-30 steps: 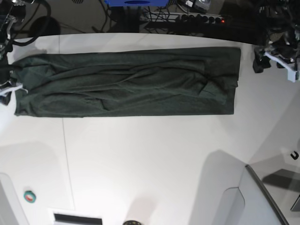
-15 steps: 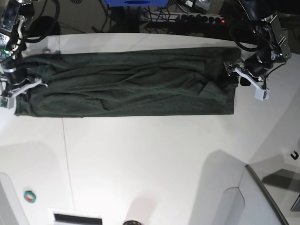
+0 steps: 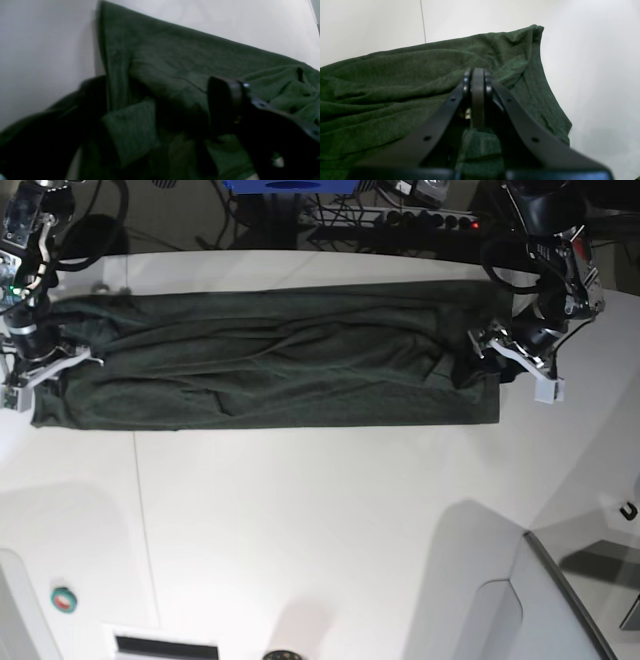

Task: Layout the t-shirt on the table in an organized manner, then fold the t-shirt properly
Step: 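Grasp both short ends of the folded shirt and pull apart, then fold the shirt end held by the left gripper toward the right gripper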

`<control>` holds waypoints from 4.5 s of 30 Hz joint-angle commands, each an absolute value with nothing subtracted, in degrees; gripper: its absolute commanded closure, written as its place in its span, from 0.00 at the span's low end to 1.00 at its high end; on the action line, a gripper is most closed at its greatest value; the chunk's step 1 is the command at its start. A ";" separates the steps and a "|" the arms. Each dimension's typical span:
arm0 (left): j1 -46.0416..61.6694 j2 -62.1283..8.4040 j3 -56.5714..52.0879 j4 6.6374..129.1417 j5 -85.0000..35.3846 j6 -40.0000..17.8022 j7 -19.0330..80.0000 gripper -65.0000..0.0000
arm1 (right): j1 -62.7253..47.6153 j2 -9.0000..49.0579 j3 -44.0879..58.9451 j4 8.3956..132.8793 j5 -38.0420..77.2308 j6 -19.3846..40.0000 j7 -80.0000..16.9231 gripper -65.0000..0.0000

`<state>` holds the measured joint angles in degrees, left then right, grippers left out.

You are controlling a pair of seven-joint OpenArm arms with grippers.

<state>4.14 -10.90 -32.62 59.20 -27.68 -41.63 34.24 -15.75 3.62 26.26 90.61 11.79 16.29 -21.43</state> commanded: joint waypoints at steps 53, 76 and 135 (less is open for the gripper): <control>16.22 -10.59 -12.88 98.59 -23.96 -20.79 38.90 1.00 | -16.66 4.26 26.86 93.93 12.18 16.31 -20.26 1.00; 8.31 -5.67 0.13 90.77 -23.96 -16.04 38.99 1.00 | -16.75 4.26 26.95 93.93 12.18 16.31 -20.26 1.00; -3.82 -1.71 21.85 85.49 -24.31 -7.43 45.23 0.69 | -16.66 4.00 26.59 93.85 12.18 16.31 -20.26 1.00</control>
<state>-3.05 -1.89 21.96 84.38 -24.03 -7.29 45.93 -17.02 3.49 26.46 92.99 11.79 16.29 -21.63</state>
